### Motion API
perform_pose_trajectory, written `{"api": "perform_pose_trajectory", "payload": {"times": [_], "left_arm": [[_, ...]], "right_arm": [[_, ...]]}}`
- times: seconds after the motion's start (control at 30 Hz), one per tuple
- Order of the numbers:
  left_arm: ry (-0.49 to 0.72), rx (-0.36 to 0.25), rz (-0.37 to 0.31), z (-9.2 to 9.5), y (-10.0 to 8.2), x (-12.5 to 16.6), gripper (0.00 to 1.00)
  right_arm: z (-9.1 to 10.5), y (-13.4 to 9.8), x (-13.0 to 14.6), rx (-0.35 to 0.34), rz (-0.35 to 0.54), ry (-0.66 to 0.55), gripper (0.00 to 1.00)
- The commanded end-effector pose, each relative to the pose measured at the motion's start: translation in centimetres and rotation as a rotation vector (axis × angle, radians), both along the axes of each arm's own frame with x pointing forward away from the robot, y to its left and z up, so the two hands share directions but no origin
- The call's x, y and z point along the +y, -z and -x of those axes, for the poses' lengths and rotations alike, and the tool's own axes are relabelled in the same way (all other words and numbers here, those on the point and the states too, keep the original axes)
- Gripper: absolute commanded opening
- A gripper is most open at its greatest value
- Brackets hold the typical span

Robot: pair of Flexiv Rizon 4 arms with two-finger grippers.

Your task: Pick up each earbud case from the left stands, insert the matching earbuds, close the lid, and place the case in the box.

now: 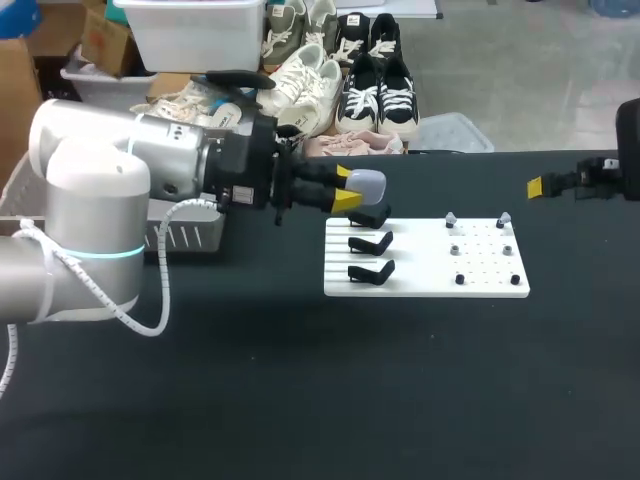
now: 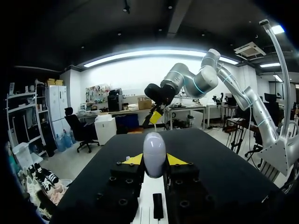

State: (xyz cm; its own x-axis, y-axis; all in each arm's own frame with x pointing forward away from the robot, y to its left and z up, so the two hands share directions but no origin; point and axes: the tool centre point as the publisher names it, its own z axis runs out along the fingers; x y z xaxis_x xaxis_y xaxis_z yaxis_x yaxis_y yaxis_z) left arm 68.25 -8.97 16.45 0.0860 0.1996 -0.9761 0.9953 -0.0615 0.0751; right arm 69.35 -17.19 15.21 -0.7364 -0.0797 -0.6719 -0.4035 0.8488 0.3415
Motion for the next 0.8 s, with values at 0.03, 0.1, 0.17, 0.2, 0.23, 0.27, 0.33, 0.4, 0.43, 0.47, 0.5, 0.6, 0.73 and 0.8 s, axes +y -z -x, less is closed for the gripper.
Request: {"api": "perform_pose_trajectory", "payload": {"times": [0.03,0.1,0.17,0.2,0.23,0.27,0.33,0.4,0.43,0.47,0.5,0.6,0.73,0.8], "left_arm": [[0.011,-0.001,0.017,-0.6,0.3,-1.3,0.0],[0.013,0.0,0.031,-0.7,0.4,-1.7,0.0],[0.016,0.003,0.046,-0.7,0.4,-2.0,0.0],[0.017,0.005,0.052,-0.7,0.5,-2.1,0.0],[0.017,0.004,0.054,-0.7,0.5,-2.1,0.0],[0.017,0.004,0.059,-0.7,0.5,-2.2,0.0],[0.017,0.008,0.078,-0.7,0.5,-2.4,0.0],[0.017,0.009,0.082,-0.6,0.6,-2.5,0.0],[0.019,0.008,0.086,-0.5,0.7,-2.5,0.0],[0.021,0.012,0.094,-0.5,0.8,-2.6,0.0],[0.022,0.017,0.098,-0.4,0.9,-2.6,0.0],[0.028,0.021,0.103,-0.2,1.0,-2.8,0.0],[0.041,0.021,0.119,0.1,1.0,-3.1,0.0],[0.045,0.017,0.13,0.3,1.1,-3.1,0.0]], "right_arm": [[2.4,-1.2,1.8,-0.025,0.032,-0.012,1.0],[3.3,-1.8,2.7,-0.045,0.045,-0.036,1.0],[4.1,-2.4,3.5,-0.062,0.044,-0.061,1.0],[4.4,-2.7,3.7,-0.07,0.046,-0.074,1.0],[4.7,-3.0,4.1,-0.078,0.042,-0.083,1.0],[5.0,-3.3,4.4,-0.084,0.041,-0.092,1.0],[5.7,-3.7,5.1,-0.091,0.039,-0.117,1.0],[6.2,-4.0,5.9,-0.093,0.044,-0.143,1.0],[6.4,-4.2,6.2,-0.092,0.039,-0.154,1.0],[6.5,-4.3,6.5,-0.091,0.035,-0.166,1.0],[6.6,-4.3,6.8,-0.091,0.041,-0.176,1.0],[6.7,-4.3,7.7,-0.088,0.046,-0.198,1.0],[6.8,-4.3,9.0,-0.083,0.054,-0.231,1.0],[6.9,-4.3,9.7,-0.083,0.057,-0.244,1.0]]}}
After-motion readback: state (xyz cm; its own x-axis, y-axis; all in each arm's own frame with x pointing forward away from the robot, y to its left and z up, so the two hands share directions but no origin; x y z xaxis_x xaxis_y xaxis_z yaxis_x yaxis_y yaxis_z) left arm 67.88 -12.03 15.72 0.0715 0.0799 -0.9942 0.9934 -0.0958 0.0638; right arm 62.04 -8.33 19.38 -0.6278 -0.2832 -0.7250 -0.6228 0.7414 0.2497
